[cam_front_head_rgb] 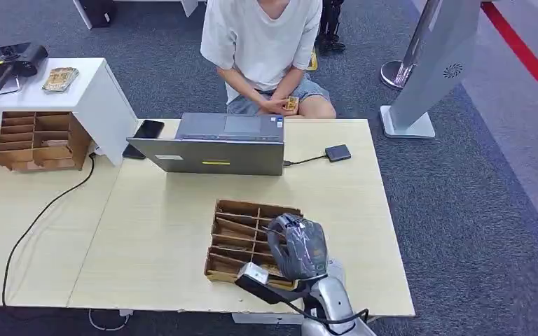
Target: Pass the card to the sensor for recognition and then transmit it.
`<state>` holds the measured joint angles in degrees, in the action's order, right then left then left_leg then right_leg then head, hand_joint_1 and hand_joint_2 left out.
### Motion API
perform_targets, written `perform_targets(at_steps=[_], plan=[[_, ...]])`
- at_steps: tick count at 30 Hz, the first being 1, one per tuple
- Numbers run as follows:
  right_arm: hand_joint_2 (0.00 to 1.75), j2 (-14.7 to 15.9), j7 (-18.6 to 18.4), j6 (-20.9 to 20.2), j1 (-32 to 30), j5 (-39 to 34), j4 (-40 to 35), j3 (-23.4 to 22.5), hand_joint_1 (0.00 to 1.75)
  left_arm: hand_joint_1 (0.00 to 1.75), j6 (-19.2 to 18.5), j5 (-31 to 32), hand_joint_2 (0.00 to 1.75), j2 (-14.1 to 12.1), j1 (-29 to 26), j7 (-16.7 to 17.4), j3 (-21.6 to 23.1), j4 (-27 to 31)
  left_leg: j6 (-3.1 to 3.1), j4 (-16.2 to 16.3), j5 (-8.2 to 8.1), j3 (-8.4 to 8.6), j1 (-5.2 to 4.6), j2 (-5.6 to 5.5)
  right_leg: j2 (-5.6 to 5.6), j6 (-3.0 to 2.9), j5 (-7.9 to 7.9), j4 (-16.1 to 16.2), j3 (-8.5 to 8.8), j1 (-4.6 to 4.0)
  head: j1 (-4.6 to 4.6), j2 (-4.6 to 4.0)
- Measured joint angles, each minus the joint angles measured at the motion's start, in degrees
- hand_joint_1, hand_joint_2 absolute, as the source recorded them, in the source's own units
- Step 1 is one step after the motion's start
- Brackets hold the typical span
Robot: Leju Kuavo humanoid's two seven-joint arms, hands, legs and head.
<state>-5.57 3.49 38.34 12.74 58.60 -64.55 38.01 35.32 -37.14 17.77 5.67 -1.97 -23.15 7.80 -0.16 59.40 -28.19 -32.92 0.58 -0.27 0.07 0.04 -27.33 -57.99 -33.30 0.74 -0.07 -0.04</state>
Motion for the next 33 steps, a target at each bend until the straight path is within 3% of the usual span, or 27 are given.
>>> perform_targets(at_steps=[18,33], plan=[[1.75,-2.8,10.4,0.0,-5.7,3.9,-14.0,-5.3,1.54,0.0,0.0,-1.1,0.0,0.0,0.1,-1.7,-0.3,-0.6,0.0,0.0,0.0,0.0,0.0,0.0,0.0,0.0,0.0,0.0,0.0,0.0,0.02,0.0],[1.75,-3.3,14.1,0.0,-7.3,2.8,-19.8,-6.2,1.64,0.0,0.0,-1.0,0.0,0.0,0.6,-2.2,-1.0,-1.5,0.0,0.0,0.0,0.01,0.0,0.01,0.0,0.0,0.0,0.0,0.0,0.0,0.0,0.0]])
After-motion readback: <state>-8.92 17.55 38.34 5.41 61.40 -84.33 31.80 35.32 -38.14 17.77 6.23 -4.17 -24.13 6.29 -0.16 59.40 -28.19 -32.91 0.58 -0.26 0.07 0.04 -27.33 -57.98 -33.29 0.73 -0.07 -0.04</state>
